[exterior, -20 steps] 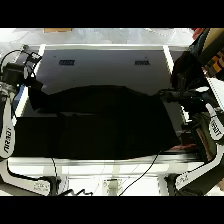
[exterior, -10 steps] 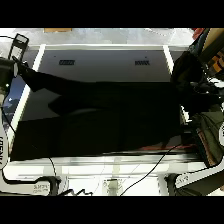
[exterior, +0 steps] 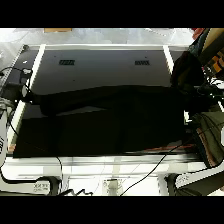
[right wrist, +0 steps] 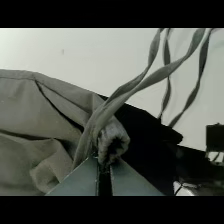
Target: Fold the clothes and pants, and hang the long-sleeved shirts on hangers.
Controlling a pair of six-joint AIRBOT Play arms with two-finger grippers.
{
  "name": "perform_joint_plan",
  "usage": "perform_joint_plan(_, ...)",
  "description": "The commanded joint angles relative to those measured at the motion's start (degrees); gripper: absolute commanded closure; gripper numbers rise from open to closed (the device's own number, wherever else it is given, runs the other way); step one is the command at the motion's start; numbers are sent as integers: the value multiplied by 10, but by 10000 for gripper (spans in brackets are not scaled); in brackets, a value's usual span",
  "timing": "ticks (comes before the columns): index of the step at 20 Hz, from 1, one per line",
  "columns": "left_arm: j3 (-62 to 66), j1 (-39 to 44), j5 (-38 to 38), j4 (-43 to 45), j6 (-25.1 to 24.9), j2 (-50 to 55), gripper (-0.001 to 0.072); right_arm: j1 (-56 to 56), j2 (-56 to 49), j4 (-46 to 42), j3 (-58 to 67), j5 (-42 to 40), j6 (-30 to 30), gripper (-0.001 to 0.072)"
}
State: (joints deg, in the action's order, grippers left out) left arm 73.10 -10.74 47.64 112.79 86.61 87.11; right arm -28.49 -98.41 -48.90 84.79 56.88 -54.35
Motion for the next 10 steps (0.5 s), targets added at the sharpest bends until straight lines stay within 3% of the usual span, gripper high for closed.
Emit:
perform_joint_plan(1, -23, -3, 7, 2, 4, 9, 698, 0, 0, -9, 1, 1, -3, 693)
perform_joint_plan(5, -23, -7, 4, 56, 4, 14, 677, 0, 0, -9, 1, 1, -3, 693)
perform_joint_plan(6, -23, -8, -2, 60, 4, 13, 490, 0, 0, -9, 1, 1, -3, 693)
perform_joint_plan(7, -23, -8, -14, 61, 4, 13, 102, 0, 0, -9, 1, 1, -3, 693)
perform_joint_plan(8, -23, -8, -30, 62, 5, 13, -9, 0, 0, -9, 1, 1, -3, 693)
perform_joint_plan(10, -20, -8, -42, 62, 7, 13, -6, 0, 0, -9, 1, 1, -3, 692)
